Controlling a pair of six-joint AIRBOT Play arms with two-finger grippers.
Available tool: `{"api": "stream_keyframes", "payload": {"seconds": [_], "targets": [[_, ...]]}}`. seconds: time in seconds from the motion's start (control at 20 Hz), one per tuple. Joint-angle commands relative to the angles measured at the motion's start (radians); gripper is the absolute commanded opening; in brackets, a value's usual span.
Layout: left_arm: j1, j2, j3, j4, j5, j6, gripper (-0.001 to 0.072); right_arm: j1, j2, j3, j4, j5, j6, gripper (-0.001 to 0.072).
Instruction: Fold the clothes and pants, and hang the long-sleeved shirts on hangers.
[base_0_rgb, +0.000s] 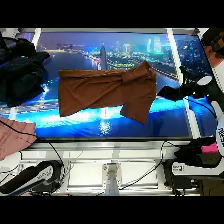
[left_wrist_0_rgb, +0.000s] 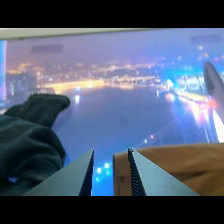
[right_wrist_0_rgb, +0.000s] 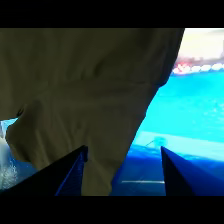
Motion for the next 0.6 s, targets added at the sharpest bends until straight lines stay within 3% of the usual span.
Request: {"api": "stream_keyframes", "payload": {"seconds": [0.0, 0.35, 0.55], "targets": [[0.001, -0.001, 0.0, 0.0, -0.041, 0.0, 0.0244, 0.0, -0.052, -0.047, 0.067, -0.02, 0.018, 0.0534], [0.001, -0.002, 0.0, 0.0, -0.046, 0.0, 0.0245, 0.019, -0.13, -0.047, 0.103, -0.074, 0.017, 0.0523], [0.002, -0.002, -0.001, 0.017, -0.096, 0.0, 0.0245, 0.04, -0.139, -0.047, 0.129, -0.123, -0.002, 0.0455]]}}
